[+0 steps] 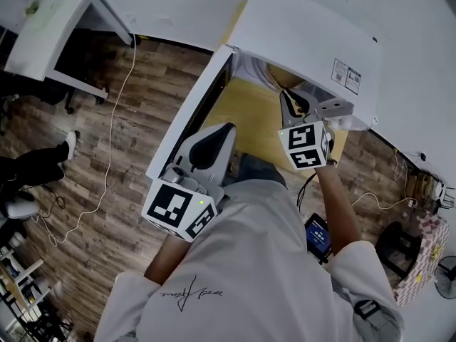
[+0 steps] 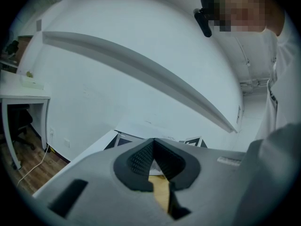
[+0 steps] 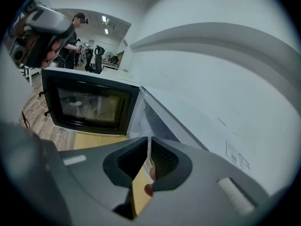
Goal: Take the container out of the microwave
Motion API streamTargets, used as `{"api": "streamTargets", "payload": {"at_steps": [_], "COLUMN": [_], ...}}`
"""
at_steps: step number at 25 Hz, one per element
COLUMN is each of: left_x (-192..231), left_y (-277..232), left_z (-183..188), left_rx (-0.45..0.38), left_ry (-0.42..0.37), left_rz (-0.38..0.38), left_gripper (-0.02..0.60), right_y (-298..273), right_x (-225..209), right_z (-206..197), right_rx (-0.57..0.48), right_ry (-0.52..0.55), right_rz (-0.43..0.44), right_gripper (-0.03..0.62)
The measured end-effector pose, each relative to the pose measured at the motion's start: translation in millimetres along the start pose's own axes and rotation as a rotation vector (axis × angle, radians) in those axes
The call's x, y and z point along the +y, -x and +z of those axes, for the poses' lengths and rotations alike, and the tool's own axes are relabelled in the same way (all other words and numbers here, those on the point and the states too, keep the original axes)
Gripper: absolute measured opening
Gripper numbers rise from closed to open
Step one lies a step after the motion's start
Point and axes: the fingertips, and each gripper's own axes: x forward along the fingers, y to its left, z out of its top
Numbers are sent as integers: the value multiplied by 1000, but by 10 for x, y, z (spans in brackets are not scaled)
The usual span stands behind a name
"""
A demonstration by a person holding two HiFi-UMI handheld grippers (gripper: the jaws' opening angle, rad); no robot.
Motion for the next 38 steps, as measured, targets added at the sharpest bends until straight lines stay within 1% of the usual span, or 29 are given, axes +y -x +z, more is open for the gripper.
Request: {"api": "streamTargets", "payload": {"at_steps": [4,9,19,24,26,28,30,34,36,38], "left_x": [27,65,208,312,342,371,396,434,451,467], "left_y": [-9,-27,-41,-16,-18,-12,-4,18,32,49], "left_z": [-13,-54,-108,-104,-111,-111,-98,-73,-73,-84], "left_rx": [-2,4,27,26,24,21,18,10,7,4], "left_ry": [5,16,37,45,51,57,61,69,72,78], "left_rz": [19,45,106,138,145,149,154,165,171,177], "left_gripper": [-8,-9,-8,-8,-8,-8,-8,-8,-9,-8], "right_y": [-171,-433,-874,-1015,-1051,-1086,-1107,-1127,-1137,-1141], "right_x": [-21,43,47,72,69,77,66,11,-21,-43], "right_z": [-129,-378,-721,-765,-780,-806,-814,-806,-802,-805], "right_rx": [47,137,290,323,333,350,361,368,366,366], "right_ry": [48,94,339,409,414,398,389,389,373,346], "right_rz": [7,43,46,44,45,52,43,-9,-46,-74], "right_gripper": [48,52,69,78,80,100,100,96,67,66]}}
